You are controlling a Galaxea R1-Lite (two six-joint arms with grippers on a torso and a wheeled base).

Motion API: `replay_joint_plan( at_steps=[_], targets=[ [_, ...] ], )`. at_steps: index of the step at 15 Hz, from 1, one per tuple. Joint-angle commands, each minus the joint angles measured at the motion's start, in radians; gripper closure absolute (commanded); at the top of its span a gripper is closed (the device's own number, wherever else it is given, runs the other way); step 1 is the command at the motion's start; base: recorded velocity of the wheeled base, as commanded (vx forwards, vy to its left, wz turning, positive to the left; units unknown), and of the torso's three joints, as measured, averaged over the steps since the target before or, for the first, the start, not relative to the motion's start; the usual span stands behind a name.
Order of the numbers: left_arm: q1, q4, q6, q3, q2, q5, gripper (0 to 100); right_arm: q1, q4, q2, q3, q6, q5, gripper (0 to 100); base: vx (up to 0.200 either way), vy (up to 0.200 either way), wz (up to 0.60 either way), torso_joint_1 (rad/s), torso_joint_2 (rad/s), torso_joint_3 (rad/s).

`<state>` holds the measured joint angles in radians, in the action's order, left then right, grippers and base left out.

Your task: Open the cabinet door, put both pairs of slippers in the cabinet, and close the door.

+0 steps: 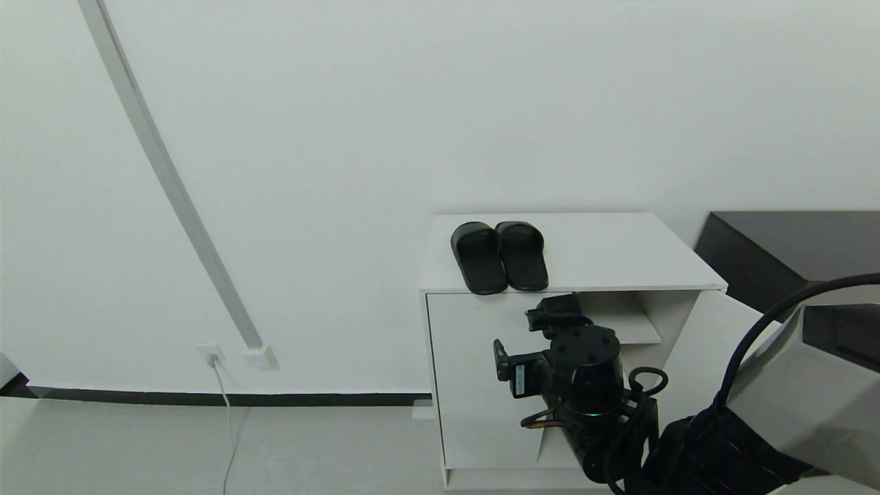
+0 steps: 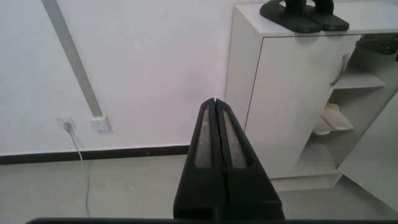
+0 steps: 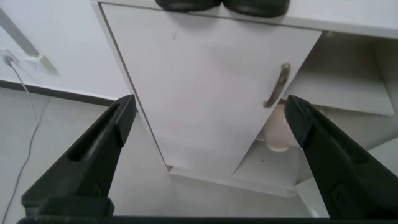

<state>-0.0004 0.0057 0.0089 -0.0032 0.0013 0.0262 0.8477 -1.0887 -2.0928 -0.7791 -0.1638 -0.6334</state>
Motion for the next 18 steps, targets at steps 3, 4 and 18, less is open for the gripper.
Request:
replay_joint_plan(
  at_steps=[3, 4, 18],
  targets=[
    [-0.001, 0.0, 0.0, 0.0, 0.0, 0.0, 100, 0.002, 0.0, -0.001, 0.0, 0.0, 0.0, 0, 0.0, 0.0, 0.0, 0.17, -0.37, -0.201],
    [-0.001, 0.0, 0.0, 0.0, 0.0, 0.0, 100, 0.002, 0.0, -0.001, 0.0, 0.0, 0.0, 0, 0.0, 0.0, 0.0, 0.168, -0.35, -0.183],
    [0.0, 0.0, 0.002, 0.0, 0.0, 0.001, 100, -0.022, 0.233, 0.0, -0.2, -0.075, 0.037, 0, 0.0, 0.0, 0.0, 0.055, -0.11, -0.06]
  ],
)
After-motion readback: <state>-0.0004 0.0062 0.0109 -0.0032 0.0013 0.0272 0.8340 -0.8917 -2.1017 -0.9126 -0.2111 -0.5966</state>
